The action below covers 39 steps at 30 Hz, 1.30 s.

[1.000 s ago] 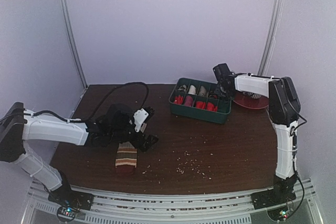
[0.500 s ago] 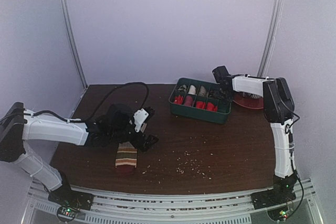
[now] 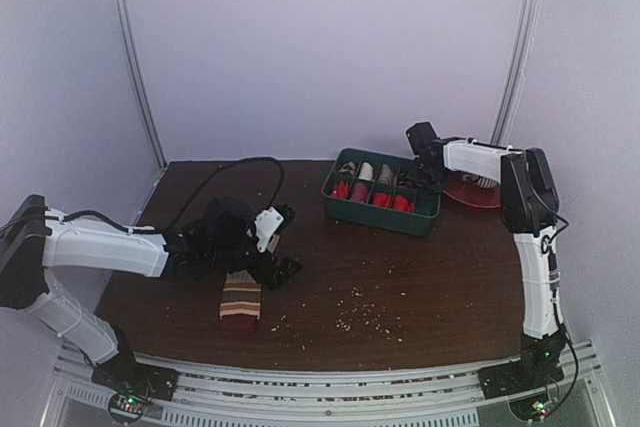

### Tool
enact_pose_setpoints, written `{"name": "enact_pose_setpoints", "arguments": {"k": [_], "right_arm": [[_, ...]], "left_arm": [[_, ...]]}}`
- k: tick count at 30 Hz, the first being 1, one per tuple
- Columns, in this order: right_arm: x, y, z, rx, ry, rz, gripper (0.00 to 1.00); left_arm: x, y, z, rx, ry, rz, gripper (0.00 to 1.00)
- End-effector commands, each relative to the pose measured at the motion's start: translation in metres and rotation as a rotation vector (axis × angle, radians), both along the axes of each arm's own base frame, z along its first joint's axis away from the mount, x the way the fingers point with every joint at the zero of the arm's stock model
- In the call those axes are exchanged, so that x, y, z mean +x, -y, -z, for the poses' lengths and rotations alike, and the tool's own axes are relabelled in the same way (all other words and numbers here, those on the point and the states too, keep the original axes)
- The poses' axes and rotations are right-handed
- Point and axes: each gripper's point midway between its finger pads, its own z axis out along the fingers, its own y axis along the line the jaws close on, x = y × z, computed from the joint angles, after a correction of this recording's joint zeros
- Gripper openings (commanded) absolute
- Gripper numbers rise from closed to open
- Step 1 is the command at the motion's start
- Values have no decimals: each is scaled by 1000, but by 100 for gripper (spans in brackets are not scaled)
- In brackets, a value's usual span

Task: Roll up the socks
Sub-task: Place the sock in the storage box.

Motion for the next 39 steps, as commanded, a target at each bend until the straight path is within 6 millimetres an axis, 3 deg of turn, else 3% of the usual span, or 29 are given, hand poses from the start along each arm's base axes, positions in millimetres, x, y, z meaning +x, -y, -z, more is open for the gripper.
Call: {"name": "enact_pose_setpoints", "arguments": {"k": [1,5,11,14,18,26,29,31,34,36,39], "right_arm": [[-16,13,21,-24,-107,18,39],[-15,15,12,-20,-90,32,41],[-14,16,-17,-5,-41,32,46],[-15,19,-27,-3,-34,28,42],[-16,16,-38,16,-15,3,53],[-15,11,-60,27,27,-51,58],[-15,8,-78,37,71,-79,58],[-17,-1,-90,62,92,-124,57],[-26,-32,-106,69,117,-282,56],[-38,-65,-115,75,147,-428,56],[-72,-134,-135,133,237,-704,56]], "left_arm": [[3,3,-6,-4,17,13,98],[4,2,-6,-1,21,11,98],[4,3,-8,-9,22,10,98],[4,2,-10,-14,26,5,98],[4,0,-14,-28,34,-8,98],[13,-12,-23,-38,79,-84,98],[19,-17,-23,-59,60,-116,98],[26,-24,-25,-85,56,-154,98],[38,-39,-32,-93,71,-252,98],[45,-54,-41,-100,100,-341,98],[52,-82,-69,-174,150,-475,98]]}}
